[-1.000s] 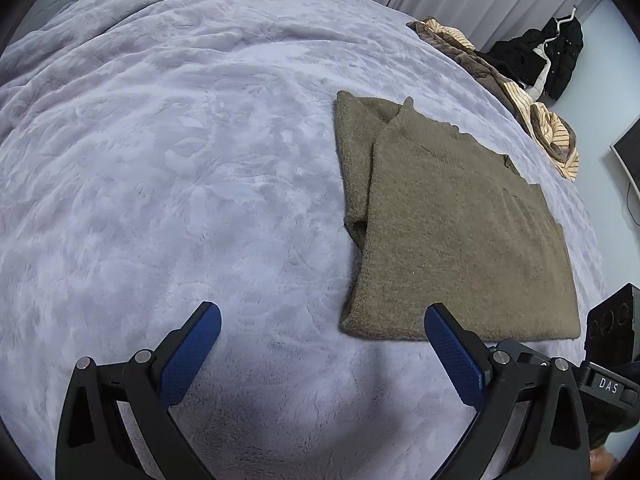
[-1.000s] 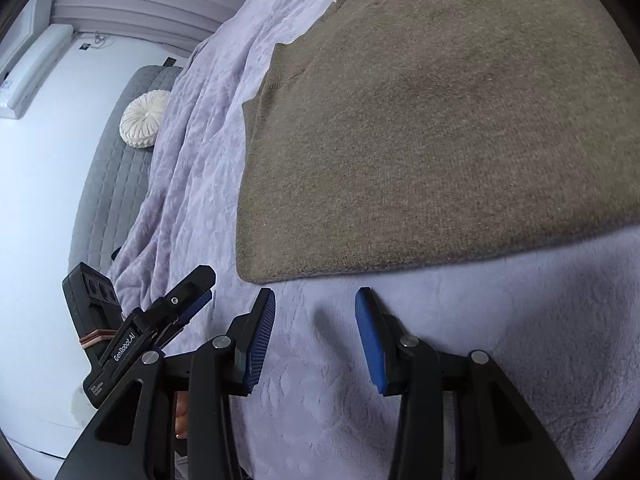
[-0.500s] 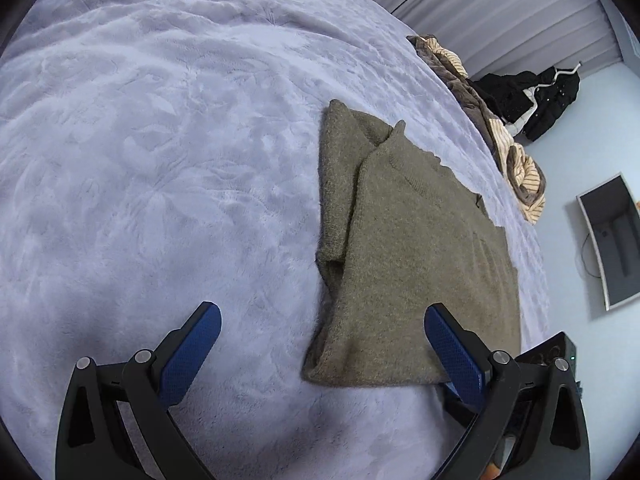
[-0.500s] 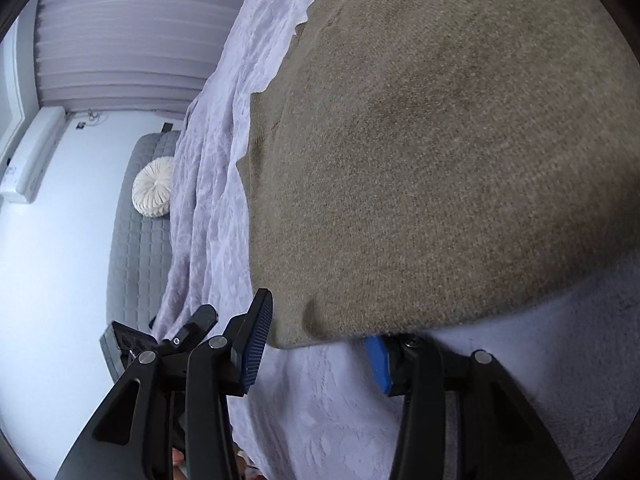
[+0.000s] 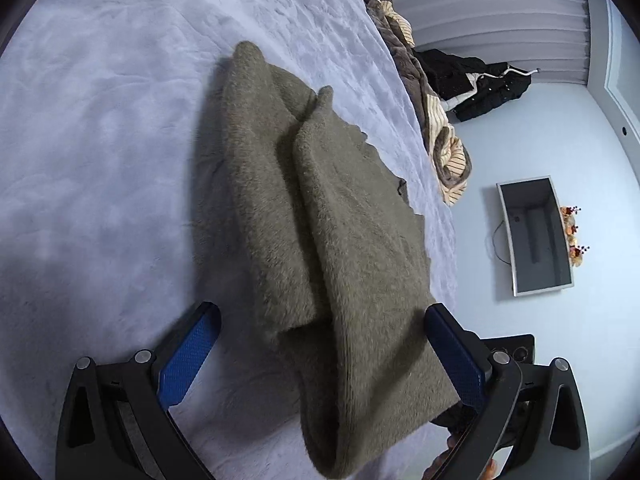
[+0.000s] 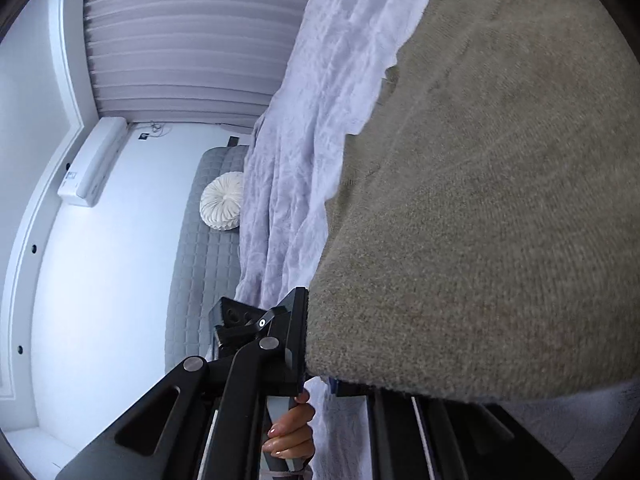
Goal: Fold small clothes
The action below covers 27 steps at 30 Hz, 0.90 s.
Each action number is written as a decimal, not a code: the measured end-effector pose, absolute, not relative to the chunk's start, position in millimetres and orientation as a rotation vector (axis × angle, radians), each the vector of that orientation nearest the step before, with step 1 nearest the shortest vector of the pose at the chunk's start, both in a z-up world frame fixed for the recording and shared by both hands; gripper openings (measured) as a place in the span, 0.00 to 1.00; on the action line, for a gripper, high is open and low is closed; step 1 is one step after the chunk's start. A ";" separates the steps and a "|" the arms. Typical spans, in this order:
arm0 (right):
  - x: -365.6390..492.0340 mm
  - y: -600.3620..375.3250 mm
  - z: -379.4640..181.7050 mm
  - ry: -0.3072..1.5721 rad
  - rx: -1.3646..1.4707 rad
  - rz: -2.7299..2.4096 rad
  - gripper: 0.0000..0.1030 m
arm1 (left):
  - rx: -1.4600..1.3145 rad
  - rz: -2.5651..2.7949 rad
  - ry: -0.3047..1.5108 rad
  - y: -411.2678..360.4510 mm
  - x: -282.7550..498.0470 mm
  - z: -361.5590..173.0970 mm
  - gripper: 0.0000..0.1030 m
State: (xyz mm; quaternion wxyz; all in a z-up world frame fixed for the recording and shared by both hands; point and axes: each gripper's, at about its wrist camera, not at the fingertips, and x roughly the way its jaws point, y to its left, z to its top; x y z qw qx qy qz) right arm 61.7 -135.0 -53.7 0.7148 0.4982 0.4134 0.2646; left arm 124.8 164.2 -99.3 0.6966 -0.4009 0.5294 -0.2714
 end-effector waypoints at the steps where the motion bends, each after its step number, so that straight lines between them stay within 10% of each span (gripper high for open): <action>1: 62.0 -134.5 -52.1 0.915 1.096 0.591 0.08 | -0.902 -0.616 1.183 159.9 130.6 -99.0 0.99; 12: 42.7 -124.7 -81.0 1.145 0.851 0.541 0.12 | -0.695 -0.537 1.235 104.2 158.6 -94.2 0.97; 15: 32.9 -130.9 -76.3 1.226 0.744 0.556 0.12 | -0.628 -0.460 1.233 102.4 159.3 -93.4 0.72; 17: 28.8 -141.2 -59.7 1.192 0.690 0.576 0.12 | -0.544 -0.422 1.240 101.3 159.7 -92.3 0.36; 27: 104.4 -198.2 -38.9 1.089 0.383 0.231 0.08 | -0.401 -0.416 1.094 81.0 148.5 -34.0 0.27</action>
